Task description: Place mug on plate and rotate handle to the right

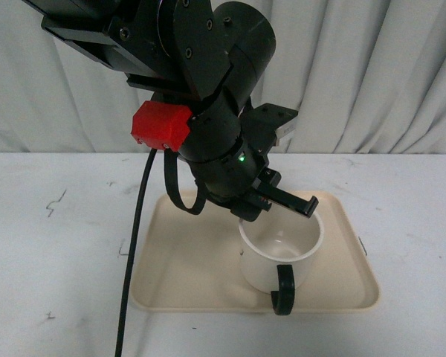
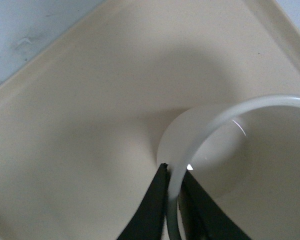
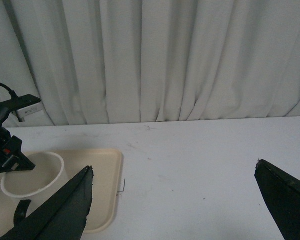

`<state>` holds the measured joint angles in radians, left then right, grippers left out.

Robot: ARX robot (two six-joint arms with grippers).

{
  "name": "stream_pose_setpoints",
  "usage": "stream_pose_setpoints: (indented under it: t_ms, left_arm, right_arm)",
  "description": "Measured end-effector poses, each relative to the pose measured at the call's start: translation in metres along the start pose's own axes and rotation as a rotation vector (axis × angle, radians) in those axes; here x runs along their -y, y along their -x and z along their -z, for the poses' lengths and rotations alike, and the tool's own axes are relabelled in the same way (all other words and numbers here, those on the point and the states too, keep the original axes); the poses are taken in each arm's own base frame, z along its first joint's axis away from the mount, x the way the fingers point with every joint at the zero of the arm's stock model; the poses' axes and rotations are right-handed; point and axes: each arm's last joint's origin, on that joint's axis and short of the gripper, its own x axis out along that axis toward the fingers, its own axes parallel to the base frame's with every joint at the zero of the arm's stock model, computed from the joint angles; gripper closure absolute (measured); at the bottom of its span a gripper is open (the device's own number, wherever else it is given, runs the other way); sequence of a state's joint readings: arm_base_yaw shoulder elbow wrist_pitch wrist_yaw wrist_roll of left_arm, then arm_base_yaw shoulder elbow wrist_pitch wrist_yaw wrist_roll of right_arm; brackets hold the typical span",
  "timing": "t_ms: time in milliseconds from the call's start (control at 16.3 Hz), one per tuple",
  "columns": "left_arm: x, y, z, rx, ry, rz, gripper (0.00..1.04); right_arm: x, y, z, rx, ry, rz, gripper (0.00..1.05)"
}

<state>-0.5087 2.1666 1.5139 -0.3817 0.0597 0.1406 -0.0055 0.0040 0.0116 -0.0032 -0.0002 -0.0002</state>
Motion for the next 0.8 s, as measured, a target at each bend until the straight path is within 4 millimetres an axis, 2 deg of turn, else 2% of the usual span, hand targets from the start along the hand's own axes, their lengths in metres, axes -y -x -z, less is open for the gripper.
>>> stream_pose_setpoints:
  t_ms: [61, 123, 184, 368, 491, 552, 614, 675, 736, 798]
  left_arm:
    - [-0.002, 0.0, 0.0, 0.002, -0.002, -0.001, 0.76]
    - [-0.005, 0.009, 0.007, 0.023, -0.006, 0.0, 0.49]
    - [-0.007, 0.021, 0.008, 0.067, -0.003, 0.002, 0.38]
    - [-0.011, 0.062, 0.004, 0.23, -0.022, -0.027, 0.17]
    - [-0.014, 0.08, -0.004, 0.294, -0.037, -0.044, 0.05]
    - [-0.014, 0.076, -0.007, 0.42, -0.025, -0.135, 0.1]
    - [-0.016, 0.07, 0.001, 0.545, 0.047, -0.28, 0.17]
    - [-0.018, 0.063, 0.028, 0.622, 0.138, -0.407, 0.26]
    - [-0.023, 0.063, 0.066, 0.675, 0.23, -0.518, 0.37]
    - [-0.032, 0.074, 0.089, 0.752, 0.284, -0.564, 0.46]
  right_arm:
    - [0.0, 0.0, 0.0, 0.0, 0.0, 0.0, 0.06]
    - [0.0, 0.0, 0.0, 0.0, 0.0, 0.0, 0.06]
    - [0.0, 0.0, 0.0, 0.0, 0.0, 0.0, 0.06]
    - [0.0, 0.0, 0.0, 0.0, 0.0, 0.0, 0.06]
    - [0.0, 0.0, 0.0, 0.0, 0.0, 0.0, 0.06]
    - [0.0, 0.0, 0.0, 0.0, 0.0, 0.0, 0.06]
    - [0.0, 0.0, 0.0, 0.0, 0.0, -0.001, 0.06]
    - [0.0, 0.0, 0.0, -0.001, 0.0, 0.0, 0.06]
    - [0.0, 0.0, 0.0, -0.001, 0.0, 0.0, 0.06]
    - [0.0, 0.0, 0.0, 0.0, 0.0, 0.0, 0.06]
